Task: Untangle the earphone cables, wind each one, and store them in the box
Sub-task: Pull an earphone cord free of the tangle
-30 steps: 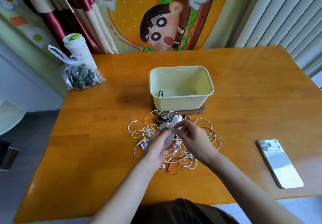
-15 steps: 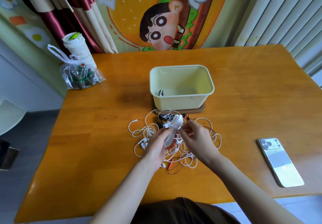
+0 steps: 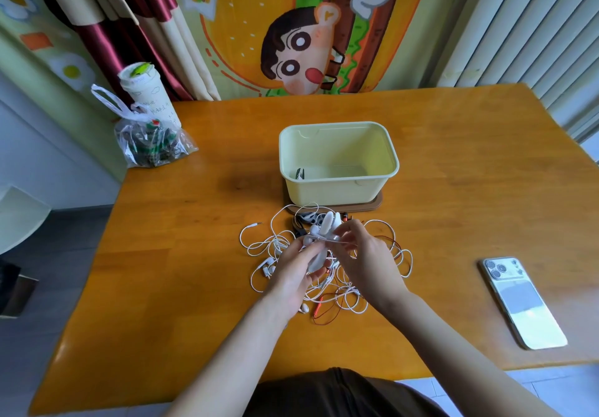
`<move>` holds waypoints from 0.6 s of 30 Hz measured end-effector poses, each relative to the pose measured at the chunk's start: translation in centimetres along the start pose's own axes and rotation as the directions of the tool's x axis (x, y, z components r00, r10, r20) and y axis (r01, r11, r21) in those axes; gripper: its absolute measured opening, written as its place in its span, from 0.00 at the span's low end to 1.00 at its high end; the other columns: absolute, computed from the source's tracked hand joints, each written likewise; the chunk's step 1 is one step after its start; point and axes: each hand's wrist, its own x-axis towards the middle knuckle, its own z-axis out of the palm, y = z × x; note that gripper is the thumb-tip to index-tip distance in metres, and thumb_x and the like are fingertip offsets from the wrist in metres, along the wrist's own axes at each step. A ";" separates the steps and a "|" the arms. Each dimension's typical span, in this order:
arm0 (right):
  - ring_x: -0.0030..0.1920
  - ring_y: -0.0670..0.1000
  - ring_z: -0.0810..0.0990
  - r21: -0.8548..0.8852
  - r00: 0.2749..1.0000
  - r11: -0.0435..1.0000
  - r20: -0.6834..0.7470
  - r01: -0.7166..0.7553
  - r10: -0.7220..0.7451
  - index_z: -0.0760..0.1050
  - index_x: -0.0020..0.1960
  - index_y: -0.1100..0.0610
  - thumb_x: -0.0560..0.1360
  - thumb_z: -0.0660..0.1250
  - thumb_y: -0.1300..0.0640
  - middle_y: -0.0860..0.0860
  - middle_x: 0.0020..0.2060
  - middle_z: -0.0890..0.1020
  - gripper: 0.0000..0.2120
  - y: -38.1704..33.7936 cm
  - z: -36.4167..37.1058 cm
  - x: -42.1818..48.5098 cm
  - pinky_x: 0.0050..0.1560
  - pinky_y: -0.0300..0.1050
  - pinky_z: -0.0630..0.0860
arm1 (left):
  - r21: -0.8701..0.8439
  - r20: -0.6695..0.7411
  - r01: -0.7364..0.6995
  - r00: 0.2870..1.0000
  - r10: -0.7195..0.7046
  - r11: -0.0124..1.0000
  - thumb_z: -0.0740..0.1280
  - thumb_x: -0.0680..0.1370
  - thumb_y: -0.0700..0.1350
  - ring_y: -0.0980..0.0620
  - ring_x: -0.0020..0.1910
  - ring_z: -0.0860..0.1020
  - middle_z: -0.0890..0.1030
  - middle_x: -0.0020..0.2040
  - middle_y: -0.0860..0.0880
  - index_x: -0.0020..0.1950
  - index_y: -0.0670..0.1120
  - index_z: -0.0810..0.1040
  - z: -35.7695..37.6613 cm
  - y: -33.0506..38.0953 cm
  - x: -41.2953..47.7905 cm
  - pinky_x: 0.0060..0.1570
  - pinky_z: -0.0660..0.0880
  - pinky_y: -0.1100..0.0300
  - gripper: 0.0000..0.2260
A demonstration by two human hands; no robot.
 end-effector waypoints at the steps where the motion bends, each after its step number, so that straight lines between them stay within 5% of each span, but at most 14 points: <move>1: 0.47 0.47 0.81 0.005 1.000 1.000 -0.008 0.009 -0.009 0.70 0.57 0.55 0.77 0.66 0.53 0.47 0.47 0.81 0.12 0.1 0.0 -0.1 0.44 0.38 0.78 | 0.003 -0.004 0.001 1.000 -0.001 1.000 0.67 0.78 0.42 0.48 0.52 0.76 0.81 0.52 0.47 0.55 0.45 0.80 0.0 0.0 0.0 0.49 0.73 0.56 0.07; 6: 0.48 0.45 0.76 -0.003 0.987 0.988 -0.033 0.155 -0.155 0.71 0.55 0.58 0.75 0.69 0.56 0.47 0.49 0.76 0.12 0.2 0.5 -0.2 0.46 0.33 0.73 | -0.002 -0.014 -0.010 1.000 0.010 1.000 0.68 0.77 0.42 0.49 0.50 0.76 0.81 0.50 0.47 0.53 0.45 0.80 0.1 0.1 0.0 0.48 0.73 0.56 0.06; 10: 0.51 0.52 0.74 -0.094 0.976 0.971 -0.004 0.218 -0.219 0.73 0.55 0.59 0.72 0.69 0.62 0.52 0.50 0.76 0.13 0.2 0.4 -0.3 0.50 0.41 0.73 | -0.004 -0.016 -0.006 1.000 0.006 1.000 0.68 0.77 0.44 0.48 0.51 0.76 0.81 0.52 0.45 0.54 0.45 0.80 0.1 0.0 -0.1 0.47 0.74 0.57 0.07; 18: 0.46 0.49 0.76 -0.045 0.978 0.977 -0.014 0.209 -0.210 0.75 0.54 0.57 0.78 0.65 0.55 0.50 0.48 0.75 0.08 -0.2 0.3 0.4 0.43 0.41 0.76 | 0.006 -0.011 0.002 1.000 -0.002 1.000 0.67 0.78 0.44 0.49 0.49 0.77 0.80 0.51 0.46 0.56 0.45 0.79 0.2 0.2 0.1 0.50 0.74 0.56 0.08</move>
